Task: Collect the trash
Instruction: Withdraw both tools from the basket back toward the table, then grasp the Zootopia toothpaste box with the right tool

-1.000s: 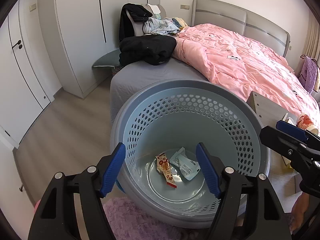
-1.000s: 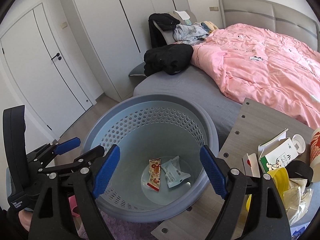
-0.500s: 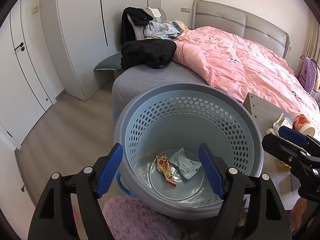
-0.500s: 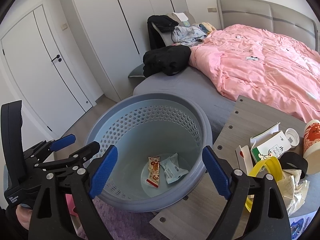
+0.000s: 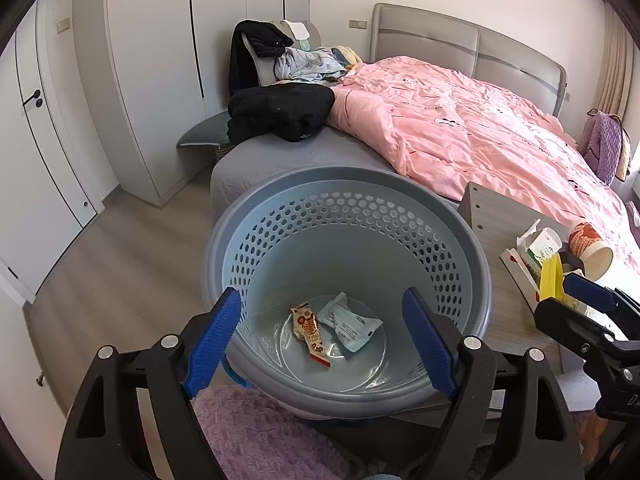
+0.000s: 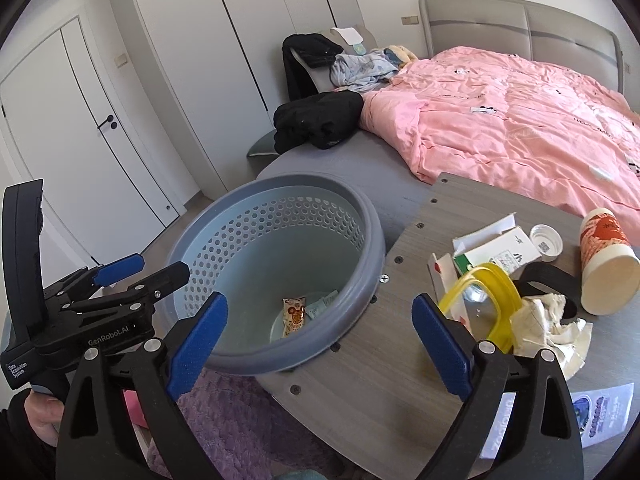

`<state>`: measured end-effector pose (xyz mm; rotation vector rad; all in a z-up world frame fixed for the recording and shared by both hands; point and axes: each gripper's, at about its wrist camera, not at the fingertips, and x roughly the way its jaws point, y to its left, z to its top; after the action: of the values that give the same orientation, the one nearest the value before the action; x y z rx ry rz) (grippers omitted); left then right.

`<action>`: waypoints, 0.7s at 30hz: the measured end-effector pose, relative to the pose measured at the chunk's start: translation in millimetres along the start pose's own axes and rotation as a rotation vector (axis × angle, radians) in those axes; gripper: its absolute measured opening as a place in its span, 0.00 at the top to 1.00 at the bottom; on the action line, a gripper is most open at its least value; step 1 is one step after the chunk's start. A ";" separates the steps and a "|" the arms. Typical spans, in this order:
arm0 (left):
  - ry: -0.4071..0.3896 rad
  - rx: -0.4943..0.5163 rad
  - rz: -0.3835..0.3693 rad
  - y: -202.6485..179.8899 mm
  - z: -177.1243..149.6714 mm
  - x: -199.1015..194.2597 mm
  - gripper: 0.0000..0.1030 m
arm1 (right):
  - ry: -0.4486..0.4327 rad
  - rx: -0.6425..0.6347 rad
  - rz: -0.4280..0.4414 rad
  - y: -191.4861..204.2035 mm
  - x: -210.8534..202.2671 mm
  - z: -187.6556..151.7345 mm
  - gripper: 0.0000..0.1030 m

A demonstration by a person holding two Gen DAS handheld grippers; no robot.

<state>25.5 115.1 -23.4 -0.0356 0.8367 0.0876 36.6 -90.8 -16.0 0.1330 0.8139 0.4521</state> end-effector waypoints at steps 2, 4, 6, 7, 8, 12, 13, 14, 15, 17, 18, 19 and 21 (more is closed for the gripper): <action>0.000 0.006 -0.011 -7.0 -2.1 -1.6 0.21 | -0.003 0.002 -0.018 -9.7 -10.8 -6.6 0.09; 0.003 0.014 -0.021 -15.0 -4.5 -3.0 0.21 | -0.008 0.007 -0.039 -23.2 -24.0 -13.3 0.08; 0.009 0.022 -0.029 -24.2 -6.6 -3.9 0.21 | -0.012 0.017 -0.063 -39.7 -38.3 -20.1 0.07; 0.013 0.023 -0.034 -27.5 -7.8 -4.7 0.21 | -0.013 0.020 -0.079 -49.1 -45.5 -23.2 0.06; 0.018 0.025 -0.046 -32.9 -8.4 -5.6 0.21 | -0.013 0.018 -0.096 -57.6 -51.3 -26.6 0.06; 0.015 0.048 -0.065 -52.5 -13.1 -12.4 0.21 | 0.017 0.002 -0.141 -94.5 -68.5 -37.1 0.06; 0.013 0.053 -0.066 -56.6 -14.0 -13.9 0.21 | 0.029 0.001 -0.135 -102.9 -71.2 -39.1 0.06; 0.011 0.058 -0.066 -61.3 -14.7 -15.6 0.21 | 0.039 -0.005 -0.130 -110.9 -74.0 -41.0 0.06; 0.010 0.062 -0.065 -65.5 -15.6 -17.2 0.21 | 0.043 -0.014 -0.127 -117.6 -76.6 -43.0 0.06; 0.011 0.069 -0.061 -73.5 -16.3 -19.1 0.21 | 0.056 -0.041 -0.110 -128.4 -79.4 -44.8 0.06; 0.013 0.074 -0.058 -77.7 -16.3 -19.5 0.21 | 0.069 -0.055 -0.094 -133.6 -80.3 -45.5 0.06; 0.015 0.080 -0.054 -81.4 -16.7 -19.7 0.21 | 0.083 -0.072 -0.079 -136.6 -79.9 -46.1 0.06; 0.017 0.095 -0.044 -89.6 -17.0 -22.2 0.21 | 0.104 -0.111 -0.055 -141.0 -79.7 -47.5 0.06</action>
<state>6.3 23.3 -18.5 0.0347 0.8555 0.0061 2.1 -255.0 -35.2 -0.0158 0.8900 0.4539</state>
